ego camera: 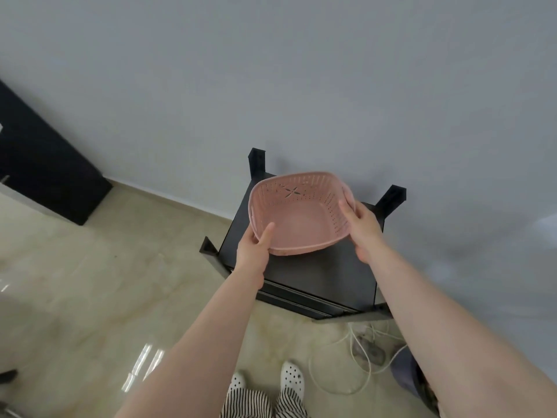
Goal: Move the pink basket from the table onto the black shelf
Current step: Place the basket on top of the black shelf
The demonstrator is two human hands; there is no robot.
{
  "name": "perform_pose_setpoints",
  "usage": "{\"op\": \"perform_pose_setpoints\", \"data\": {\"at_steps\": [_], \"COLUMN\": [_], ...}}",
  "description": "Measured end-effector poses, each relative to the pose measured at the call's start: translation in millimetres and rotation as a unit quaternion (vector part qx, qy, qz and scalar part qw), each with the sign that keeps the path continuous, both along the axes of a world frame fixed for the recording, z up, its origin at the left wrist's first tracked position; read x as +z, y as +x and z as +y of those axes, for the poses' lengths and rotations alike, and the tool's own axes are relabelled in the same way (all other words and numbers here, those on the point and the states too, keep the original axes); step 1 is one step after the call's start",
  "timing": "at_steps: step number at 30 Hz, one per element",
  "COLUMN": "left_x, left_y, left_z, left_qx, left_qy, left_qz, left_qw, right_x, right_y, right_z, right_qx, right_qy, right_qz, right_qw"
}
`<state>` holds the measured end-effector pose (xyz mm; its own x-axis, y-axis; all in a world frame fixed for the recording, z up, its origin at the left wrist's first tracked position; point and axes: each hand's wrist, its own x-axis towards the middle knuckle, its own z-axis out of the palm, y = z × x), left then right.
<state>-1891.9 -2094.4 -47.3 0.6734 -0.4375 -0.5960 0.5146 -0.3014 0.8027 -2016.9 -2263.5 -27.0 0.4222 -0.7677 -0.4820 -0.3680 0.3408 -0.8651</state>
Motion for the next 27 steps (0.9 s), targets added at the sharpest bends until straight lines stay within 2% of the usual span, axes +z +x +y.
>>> {"op": "perform_pose_setpoints", "data": {"at_steps": [14, 20, 23, 27], "left_x": [-25, -27, -28, -34], "left_y": [0, 1, 1, 2], "left_z": [-7, -5, -2, 4], "left_qx": [-0.001, -0.02, -0.041, -0.046], "left_qy": [-0.031, -0.047, -0.066, -0.099], "left_qz": [-0.004, -0.012, -0.001, 0.022], "left_qw": [0.999, 0.999, 0.997, 0.994], "right_x": [-35, -39, -37, -42], "right_y": [-4, -7, -7, -10], "right_z": [-9, -11, -10, -8], "right_qx": [0.009, 0.008, 0.008, 0.029], "right_qy": [-0.014, 0.012, 0.038, 0.019], "right_qz": [-0.025, -0.05, -0.07, -0.08], "right_qw": [1.0, 0.999, 0.997, 0.996]}}
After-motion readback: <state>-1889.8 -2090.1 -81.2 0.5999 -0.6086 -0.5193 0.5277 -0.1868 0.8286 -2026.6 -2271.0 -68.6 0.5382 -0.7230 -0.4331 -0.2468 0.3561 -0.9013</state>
